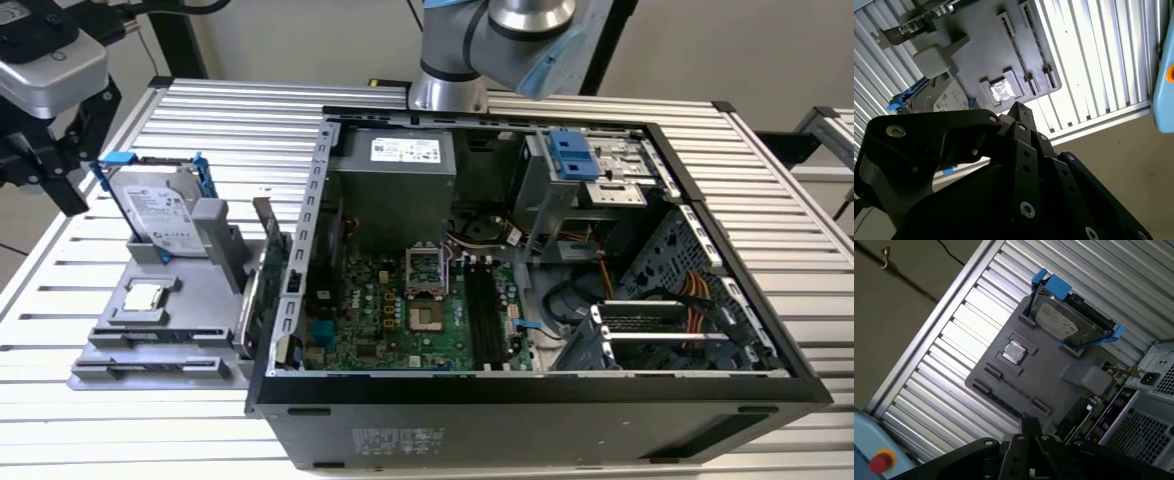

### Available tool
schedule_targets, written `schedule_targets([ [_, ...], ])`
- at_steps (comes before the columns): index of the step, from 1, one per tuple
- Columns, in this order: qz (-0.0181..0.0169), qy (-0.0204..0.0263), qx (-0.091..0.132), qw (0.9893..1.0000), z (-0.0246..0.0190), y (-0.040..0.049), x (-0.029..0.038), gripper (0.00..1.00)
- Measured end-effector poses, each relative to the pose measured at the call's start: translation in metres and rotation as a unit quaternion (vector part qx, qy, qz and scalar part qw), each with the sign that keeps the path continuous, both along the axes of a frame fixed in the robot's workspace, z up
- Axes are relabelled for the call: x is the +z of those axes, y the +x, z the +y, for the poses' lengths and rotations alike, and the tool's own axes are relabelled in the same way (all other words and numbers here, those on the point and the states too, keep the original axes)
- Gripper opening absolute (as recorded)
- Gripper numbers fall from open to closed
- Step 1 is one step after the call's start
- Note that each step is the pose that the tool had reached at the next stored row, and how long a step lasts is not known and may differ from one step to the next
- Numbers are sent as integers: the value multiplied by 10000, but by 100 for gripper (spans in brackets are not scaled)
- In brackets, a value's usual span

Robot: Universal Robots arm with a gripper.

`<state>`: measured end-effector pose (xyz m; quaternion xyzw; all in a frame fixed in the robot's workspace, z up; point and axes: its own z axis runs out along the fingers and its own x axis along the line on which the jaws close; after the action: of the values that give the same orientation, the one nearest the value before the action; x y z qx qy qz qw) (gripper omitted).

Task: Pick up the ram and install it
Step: 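Pick up the ram and move it above insertion slot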

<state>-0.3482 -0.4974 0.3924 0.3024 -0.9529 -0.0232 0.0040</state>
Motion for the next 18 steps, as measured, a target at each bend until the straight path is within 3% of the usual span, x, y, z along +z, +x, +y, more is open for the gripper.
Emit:
schedule_targets([
  [10,0,-2,424,9991,6,0,1,0],
  [15,0,-3,693,9976,11,0,1,0],
  [18,0,-3,877,9961,13,0,2,0],
])
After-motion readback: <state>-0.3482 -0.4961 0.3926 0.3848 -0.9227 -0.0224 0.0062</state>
